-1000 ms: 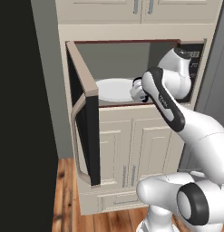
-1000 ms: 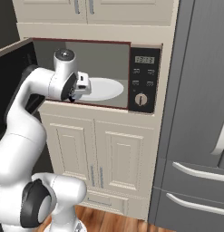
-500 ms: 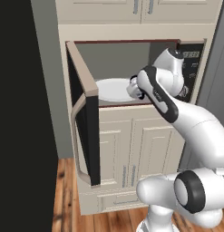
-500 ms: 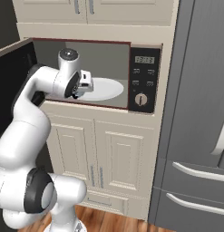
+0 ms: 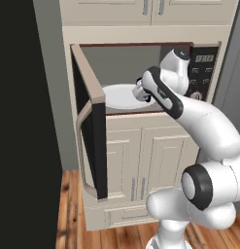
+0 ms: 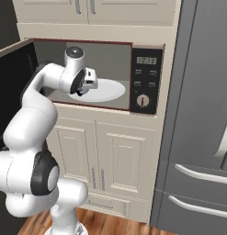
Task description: Pick the mug from the counter and place it inside the microwave. Then close the microwave.
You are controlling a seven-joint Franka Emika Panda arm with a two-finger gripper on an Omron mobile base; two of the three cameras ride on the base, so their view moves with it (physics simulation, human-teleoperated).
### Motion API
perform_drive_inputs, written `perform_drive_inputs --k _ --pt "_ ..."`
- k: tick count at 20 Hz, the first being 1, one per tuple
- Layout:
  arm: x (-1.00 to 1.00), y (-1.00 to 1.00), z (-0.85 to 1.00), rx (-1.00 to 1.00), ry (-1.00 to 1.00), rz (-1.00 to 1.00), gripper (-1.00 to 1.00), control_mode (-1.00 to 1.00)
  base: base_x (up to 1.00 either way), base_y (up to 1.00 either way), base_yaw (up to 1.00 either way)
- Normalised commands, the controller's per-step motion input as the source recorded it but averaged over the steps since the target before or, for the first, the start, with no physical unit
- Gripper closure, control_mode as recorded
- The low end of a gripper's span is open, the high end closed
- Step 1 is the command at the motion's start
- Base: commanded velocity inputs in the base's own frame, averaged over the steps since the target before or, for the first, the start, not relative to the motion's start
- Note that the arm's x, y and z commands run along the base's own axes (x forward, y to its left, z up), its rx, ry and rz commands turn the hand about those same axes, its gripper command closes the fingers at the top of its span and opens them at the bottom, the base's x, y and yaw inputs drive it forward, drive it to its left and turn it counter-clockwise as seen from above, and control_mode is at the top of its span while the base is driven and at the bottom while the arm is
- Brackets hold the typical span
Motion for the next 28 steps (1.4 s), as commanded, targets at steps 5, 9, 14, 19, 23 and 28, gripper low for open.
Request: perform_drive_inputs --k 5,9,14,19,23,28 --pt "0.22 0.01 -0.11 0.0 0.0 0.0 1.0 -1.0 0.0 0.0 0.0" --pt "0.18 0.05 -0.35 0.01 0.0 0.0 1.0 -1.0 0.0 0.0 0.0" --pt "0.15 0.02 -0.28 0.03 0.0 0.0 1.0 -1.0 0.0 0.0 0.0" --pt "0.09 0.0 -0.15 0.05 0.0 0.0 1.0 -1.0 0.0 0.0 0.0" --pt "0.07 0.01 -0.1 0.04 0.0 0.0 1.0 -1.0 0.0 0.0 0.0" --pt "0.18 0.0 -0.01 0.01 0.0 0.0 1.0 -1.0 0.0 0.0 0.0"
